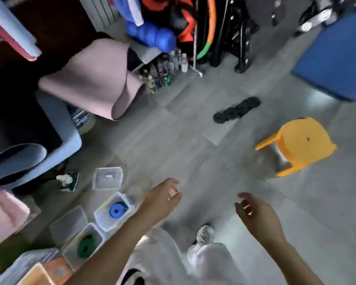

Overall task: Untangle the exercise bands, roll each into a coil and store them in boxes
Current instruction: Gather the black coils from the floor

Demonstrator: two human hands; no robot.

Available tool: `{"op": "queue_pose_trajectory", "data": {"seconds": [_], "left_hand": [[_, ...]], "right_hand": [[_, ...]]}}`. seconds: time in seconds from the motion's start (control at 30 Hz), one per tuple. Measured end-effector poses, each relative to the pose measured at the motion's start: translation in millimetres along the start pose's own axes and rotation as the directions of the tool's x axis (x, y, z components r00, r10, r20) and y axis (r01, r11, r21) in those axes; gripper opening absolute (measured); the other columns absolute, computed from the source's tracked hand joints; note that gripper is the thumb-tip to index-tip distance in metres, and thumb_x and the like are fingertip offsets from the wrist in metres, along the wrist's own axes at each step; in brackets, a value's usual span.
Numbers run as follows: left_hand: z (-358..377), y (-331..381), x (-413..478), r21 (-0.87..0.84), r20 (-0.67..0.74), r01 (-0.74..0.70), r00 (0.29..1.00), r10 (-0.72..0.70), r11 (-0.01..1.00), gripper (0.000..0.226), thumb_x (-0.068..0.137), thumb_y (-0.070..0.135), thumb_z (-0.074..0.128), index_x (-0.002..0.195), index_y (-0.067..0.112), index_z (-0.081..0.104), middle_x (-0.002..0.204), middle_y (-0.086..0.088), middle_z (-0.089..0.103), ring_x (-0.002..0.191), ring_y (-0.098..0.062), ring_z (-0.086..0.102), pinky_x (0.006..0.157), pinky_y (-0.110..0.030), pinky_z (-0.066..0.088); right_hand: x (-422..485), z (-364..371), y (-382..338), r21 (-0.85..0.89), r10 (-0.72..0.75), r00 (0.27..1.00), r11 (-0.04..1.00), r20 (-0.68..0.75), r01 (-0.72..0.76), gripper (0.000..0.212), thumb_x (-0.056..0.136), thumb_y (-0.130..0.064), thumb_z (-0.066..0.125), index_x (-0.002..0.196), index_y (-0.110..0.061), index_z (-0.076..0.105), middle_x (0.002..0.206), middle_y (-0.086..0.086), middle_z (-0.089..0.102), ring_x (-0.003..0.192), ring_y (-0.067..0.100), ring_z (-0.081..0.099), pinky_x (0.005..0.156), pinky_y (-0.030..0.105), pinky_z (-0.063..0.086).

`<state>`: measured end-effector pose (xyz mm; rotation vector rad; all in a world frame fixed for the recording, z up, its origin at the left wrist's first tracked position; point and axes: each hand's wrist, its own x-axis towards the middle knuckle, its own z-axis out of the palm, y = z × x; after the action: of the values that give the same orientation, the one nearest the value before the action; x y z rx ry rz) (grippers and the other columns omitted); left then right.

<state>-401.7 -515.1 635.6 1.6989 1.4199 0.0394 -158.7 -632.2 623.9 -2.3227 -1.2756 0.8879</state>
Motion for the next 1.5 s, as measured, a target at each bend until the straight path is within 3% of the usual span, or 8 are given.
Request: {"op": "queue_pose_trajectory", "data": {"seconds": [0.1, 0.23, 0.5, 0.7, 0.87, 0.97, 1.1, 1.5], "left_hand": [[16, 40, 29, -0.014, 0.043, -0.002, 0.999, 0.002, 1.000, 0.028, 0.087, 0.038, 0.059, 0.113, 0.035, 0.053, 0.088, 0.018, 0.060, 0.072, 0.008, 0.053, 0.068, -0.003, 0.037], [30, 77, 85, 0.064, 0.105, -0.020, 0.994, 0.013, 0.998, 0.027, 0.087, 0.041, 0.057, 0.113, 0.035, 0.051, 0.088, 0.020, 0.059, 0.074, 0.007, 0.054, 0.075, -0.017, 0.043], [20, 170, 290, 0.158, 0.130, -0.010, 0.991, -0.011, 0.987, 0.036, 0.089, 0.039, 0.056, 0.123, 0.029, 0.049, 0.105, 0.008, 0.061, 0.089, -0.016, 0.057, 0.083, -0.027, 0.046], [5, 267, 445, 0.089, 0.040, -0.020, 0.999, 0.017, 0.996, 0.031, 0.088, 0.039, 0.057, 0.116, 0.027, 0.053, 0.090, 0.014, 0.055, 0.081, -0.013, 0.055, 0.074, -0.025, 0.046], [22, 300, 538, 0.135, 0.081, -0.008, 0.997, -0.003, 0.991, 0.036, 0.089, 0.039, 0.055, 0.121, 0.024, 0.050, 0.089, 0.015, 0.054, 0.079, -0.012, 0.055, 0.077, -0.028, 0.046], [40, 295, 604, 0.161, 0.096, 0.025, 0.995, -0.041, 0.987, 0.037, 0.090, 0.039, 0.053, 0.124, 0.025, 0.048, 0.095, 0.011, 0.057, 0.081, -0.013, 0.056, 0.075, -0.027, 0.045], [80, 261, 693, 0.181, 0.095, 0.096, 0.989, -0.114, 0.979, 0.033, 0.091, 0.039, 0.053, 0.121, 0.026, 0.048, 0.106, 0.004, 0.062, 0.092, -0.019, 0.059, 0.085, -0.033, 0.048], [283, 37, 877, 0.094, 0.098, 0.340, 0.932, -0.349, 0.936, 0.041, 0.092, 0.038, 0.051, 0.130, 0.023, 0.044, 0.120, 0.003, 0.058, 0.103, -0.017, 0.055, 0.082, -0.024, 0.041]], "right_hand": [[62, -49, 4, 0.038, -0.045, 0.997, 0.998, -0.062, 0.048, 0.023, 0.085, -0.025, 0.066, 0.106, -0.019, 0.063, 0.078, -0.007, 0.064, 0.064, 0.011, 0.058, 0.059, 0.026, 0.042], [141, -88, 10, 0.082, -0.054, 0.994, 0.995, -0.090, 0.062, 0.024, 0.086, -0.023, 0.064, 0.109, -0.016, 0.061, 0.079, -0.004, 0.063, 0.065, 0.014, 0.058, 0.061, 0.026, 0.040], [289, -132, 51, 0.018, 0.083, 0.996, 0.996, 0.026, -0.084, 0.029, 0.085, -0.024, 0.066, 0.112, -0.016, 0.062, 0.087, -0.002, 0.067, 0.068, 0.012, 0.059, 0.061, 0.027, 0.043], [412, -184, 76, -0.028, 0.132, 0.989, 0.991, 0.060, -0.130, 0.020, 0.086, -0.026, 0.064, 0.104, -0.018, 0.063, 0.090, -0.002, 0.066, 0.069, 0.013, 0.057, 0.059, 0.027, 0.041], [529, -196, 95, -0.081, 0.131, 0.977, 0.990, 0.169, -0.118, 0.017, 0.088, -0.025, 0.059, 0.104, -0.019, 0.061, 0.094, 0.002, 0.067, 0.086, 0.028, 0.064, 0.063, 0.033, 0.047], [610, -175, 118, -0.135, 0.069, 0.970, 0.990, 0.233, -0.038, 0.023, 0.088, -0.029, 0.058, 0.110, -0.021, 0.061, 0.098, 0.001, 0.068, 0.091, 0.024, 0.064, 0.062, 0.027, 0.038], [715, -125, 164, -0.231, 0.056, 0.945, 0.973, 0.324, 0.022, 0.031, 0.088, -0.036, 0.056, 0.116, -0.024, 0.059, 0.104, 0.001, 0.069, 0.097, 0.023, 0.064, 0.074, 0.030, 0.045], [908, 112, 307, -0.407, 0.020, 0.848, 0.883, 0.530, 0.234, 0.040, 0.090, -0.039, 0.051, 0.126, -0.020, 0.051, 0.120, 0.001, 0.061, 0.107, 0.018, 0.059, 0.085, 0.028, 0.048]]}}
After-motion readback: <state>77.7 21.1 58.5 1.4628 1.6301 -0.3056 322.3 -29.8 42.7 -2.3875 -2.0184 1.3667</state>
